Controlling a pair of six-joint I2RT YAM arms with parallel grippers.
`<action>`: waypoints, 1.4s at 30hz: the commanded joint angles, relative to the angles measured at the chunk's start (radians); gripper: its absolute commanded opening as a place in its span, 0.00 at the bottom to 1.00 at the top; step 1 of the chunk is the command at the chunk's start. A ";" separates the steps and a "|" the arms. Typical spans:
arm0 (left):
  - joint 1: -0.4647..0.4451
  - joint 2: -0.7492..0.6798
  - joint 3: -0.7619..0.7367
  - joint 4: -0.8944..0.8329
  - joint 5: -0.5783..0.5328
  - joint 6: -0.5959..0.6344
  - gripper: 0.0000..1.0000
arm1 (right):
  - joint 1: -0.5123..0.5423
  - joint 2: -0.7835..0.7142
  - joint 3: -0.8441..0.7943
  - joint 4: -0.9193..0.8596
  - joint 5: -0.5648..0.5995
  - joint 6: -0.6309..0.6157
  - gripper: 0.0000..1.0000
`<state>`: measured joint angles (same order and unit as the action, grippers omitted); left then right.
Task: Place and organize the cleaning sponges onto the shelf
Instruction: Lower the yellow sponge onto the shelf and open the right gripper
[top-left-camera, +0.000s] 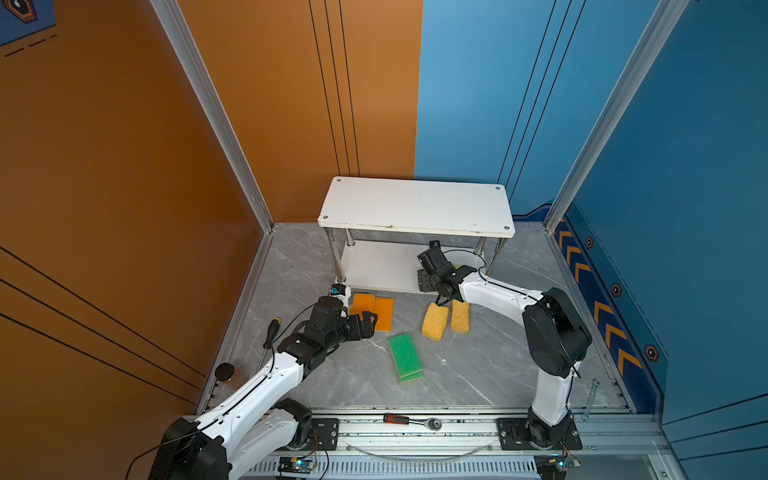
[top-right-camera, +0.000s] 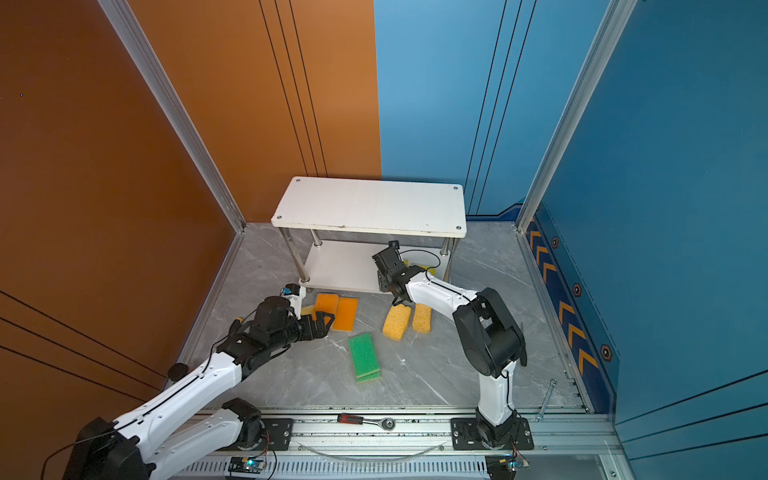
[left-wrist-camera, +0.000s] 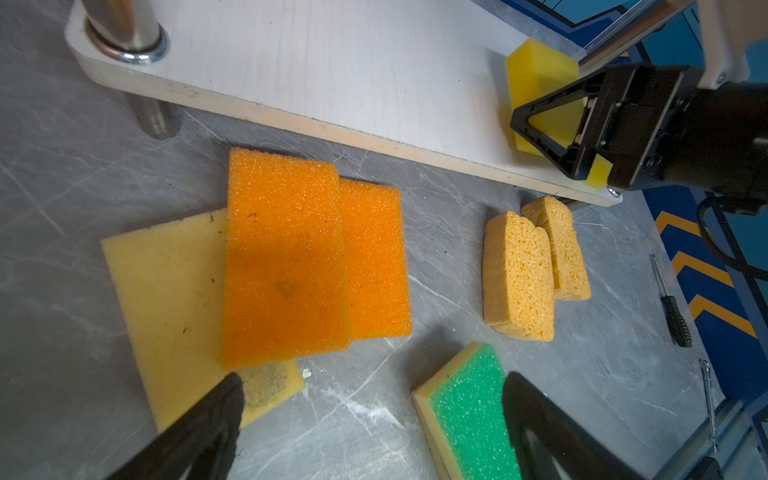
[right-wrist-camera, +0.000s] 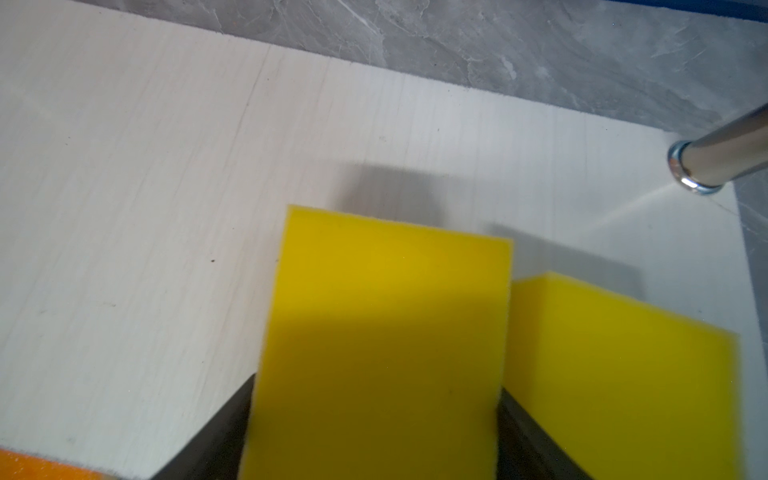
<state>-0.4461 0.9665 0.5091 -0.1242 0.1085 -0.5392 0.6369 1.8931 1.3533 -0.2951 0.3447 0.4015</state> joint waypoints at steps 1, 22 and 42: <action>-0.009 -0.011 -0.006 -0.017 -0.015 0.022 0.98 | 0.010 0.020 0.012 -0.019 0.023 0.033 0.76; -0.009 -0.015 -0.008 -0.025 -0.023 0.021 0.98 | 0.017 0.036 0.003 -0.027 0.035 0.075 0.76; -0.009 -0.006 -0.009 -0.023 -0.016 0.022 0.98 | 0.008 0.046 -0.002 -0.026 0.028 0.089 0.80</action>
<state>-0.4465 0.9665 0.5091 -0.1276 0.1059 -0.5392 0.6487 1.9171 1.3533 -0.2958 0.3489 0.4725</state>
